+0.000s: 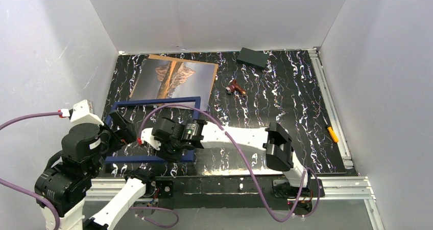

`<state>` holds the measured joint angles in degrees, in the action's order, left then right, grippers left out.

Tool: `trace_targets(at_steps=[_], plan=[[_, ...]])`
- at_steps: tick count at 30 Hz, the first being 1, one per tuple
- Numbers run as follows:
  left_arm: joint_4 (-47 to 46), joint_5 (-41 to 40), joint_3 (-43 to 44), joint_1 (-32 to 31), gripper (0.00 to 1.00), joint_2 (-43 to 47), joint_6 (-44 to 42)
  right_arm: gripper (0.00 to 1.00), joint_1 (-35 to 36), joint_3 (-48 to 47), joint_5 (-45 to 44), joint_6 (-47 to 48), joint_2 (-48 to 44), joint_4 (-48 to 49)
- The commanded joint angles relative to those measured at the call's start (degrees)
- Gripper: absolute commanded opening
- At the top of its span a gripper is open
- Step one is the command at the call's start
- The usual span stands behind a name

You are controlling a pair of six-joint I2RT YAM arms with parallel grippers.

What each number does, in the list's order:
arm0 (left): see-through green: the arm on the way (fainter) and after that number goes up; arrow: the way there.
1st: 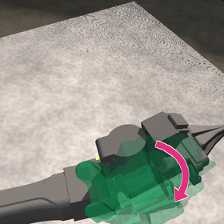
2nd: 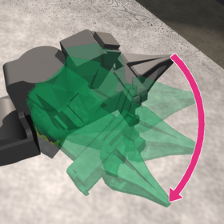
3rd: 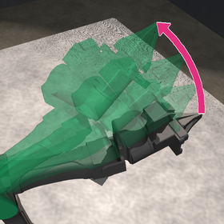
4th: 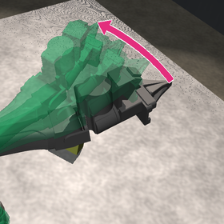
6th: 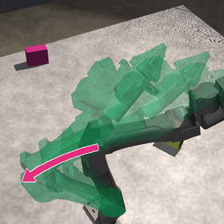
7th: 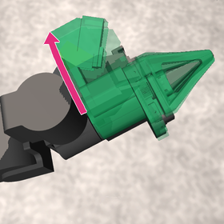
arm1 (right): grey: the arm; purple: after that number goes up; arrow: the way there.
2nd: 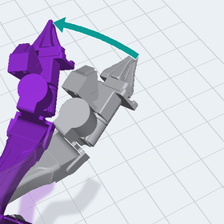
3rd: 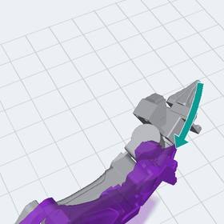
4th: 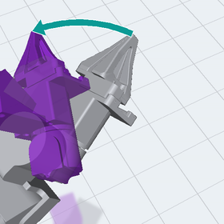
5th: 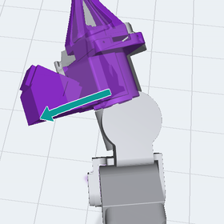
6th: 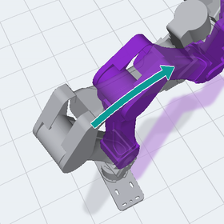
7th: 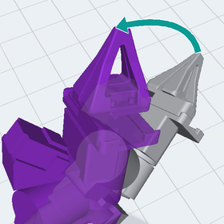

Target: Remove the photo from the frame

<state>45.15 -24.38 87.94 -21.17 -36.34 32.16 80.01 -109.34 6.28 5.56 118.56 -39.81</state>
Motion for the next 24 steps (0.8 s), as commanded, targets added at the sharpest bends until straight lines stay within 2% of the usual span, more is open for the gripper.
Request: trace_targets(at_steps=[1, 9, 13, 24], plan=[[1.5, -0.7, -1.0, -0.3, 0.97, 0.3, 0.4, 0.01, 3.1, -0.4, -0.5, -8.8, -0.9, 4.3], [0.7, 0.7, -3.4, -0.3, 0.97, -0.1, 1.6, 0.01, 5.7, 10.6, -1.6, -12.3, -4.8, 7.7], [0.7, 1.1, -3.4, -0.3, 0.97, -0.7, 1.7, 0.01, 5.6, 20.6, -2.9, -12.4, -8.9, 14.4], [0.6, 1.7, -4.5, -0.3, 0.97, -1.5, 2.8, 0.01, 4.1, 27.9, -1.5, -9.4, -10.1, 18.3]])
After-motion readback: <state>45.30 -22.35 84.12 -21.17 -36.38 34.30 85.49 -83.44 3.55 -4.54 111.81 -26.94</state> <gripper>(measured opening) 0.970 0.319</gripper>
